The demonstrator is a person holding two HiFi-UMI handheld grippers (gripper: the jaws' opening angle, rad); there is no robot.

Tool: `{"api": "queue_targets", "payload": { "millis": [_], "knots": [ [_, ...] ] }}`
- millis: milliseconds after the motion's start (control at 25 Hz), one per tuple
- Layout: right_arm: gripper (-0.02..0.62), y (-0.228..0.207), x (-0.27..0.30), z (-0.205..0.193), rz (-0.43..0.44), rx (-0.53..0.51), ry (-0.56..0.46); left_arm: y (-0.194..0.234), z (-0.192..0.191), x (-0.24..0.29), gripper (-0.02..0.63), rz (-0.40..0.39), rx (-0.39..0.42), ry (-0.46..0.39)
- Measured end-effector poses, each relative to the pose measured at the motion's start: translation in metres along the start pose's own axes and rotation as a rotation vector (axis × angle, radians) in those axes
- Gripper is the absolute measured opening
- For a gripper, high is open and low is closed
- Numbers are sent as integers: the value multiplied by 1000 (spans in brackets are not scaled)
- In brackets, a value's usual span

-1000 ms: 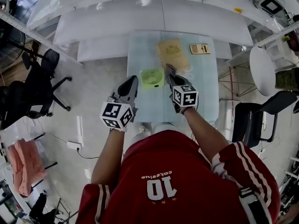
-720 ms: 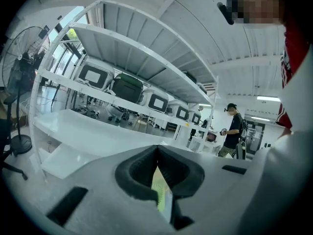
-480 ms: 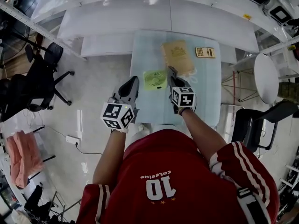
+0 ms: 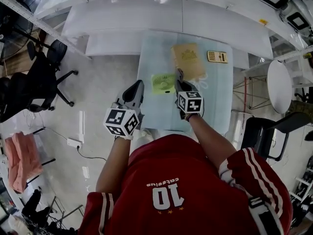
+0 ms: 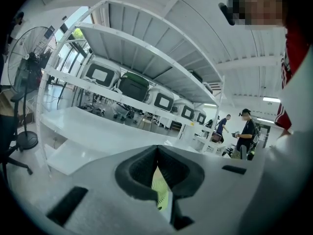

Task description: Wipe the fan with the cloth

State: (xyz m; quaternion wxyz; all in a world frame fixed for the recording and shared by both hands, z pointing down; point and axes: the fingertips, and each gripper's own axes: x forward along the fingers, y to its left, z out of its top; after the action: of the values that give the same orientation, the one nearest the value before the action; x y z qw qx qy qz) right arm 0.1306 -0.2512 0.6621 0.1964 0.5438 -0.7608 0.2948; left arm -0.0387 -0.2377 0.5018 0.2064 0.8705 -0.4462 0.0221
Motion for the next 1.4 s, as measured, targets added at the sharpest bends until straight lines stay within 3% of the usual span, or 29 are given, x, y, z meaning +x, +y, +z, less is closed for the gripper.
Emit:
{"api": "queue_targets", "payload": {
  "millis": [200,440,1400],
  "knots": [
    [20,6,4,-1,10,-21,-1,0,0,-2,3,-2,6,3],
    [19,12,6,0,24,-44,6,9,4,-6,3,20,-40,-13],
    [20,58,20,4,130,-124,12,18,-2,-25,3,74,-24,-12]
  ]
}}
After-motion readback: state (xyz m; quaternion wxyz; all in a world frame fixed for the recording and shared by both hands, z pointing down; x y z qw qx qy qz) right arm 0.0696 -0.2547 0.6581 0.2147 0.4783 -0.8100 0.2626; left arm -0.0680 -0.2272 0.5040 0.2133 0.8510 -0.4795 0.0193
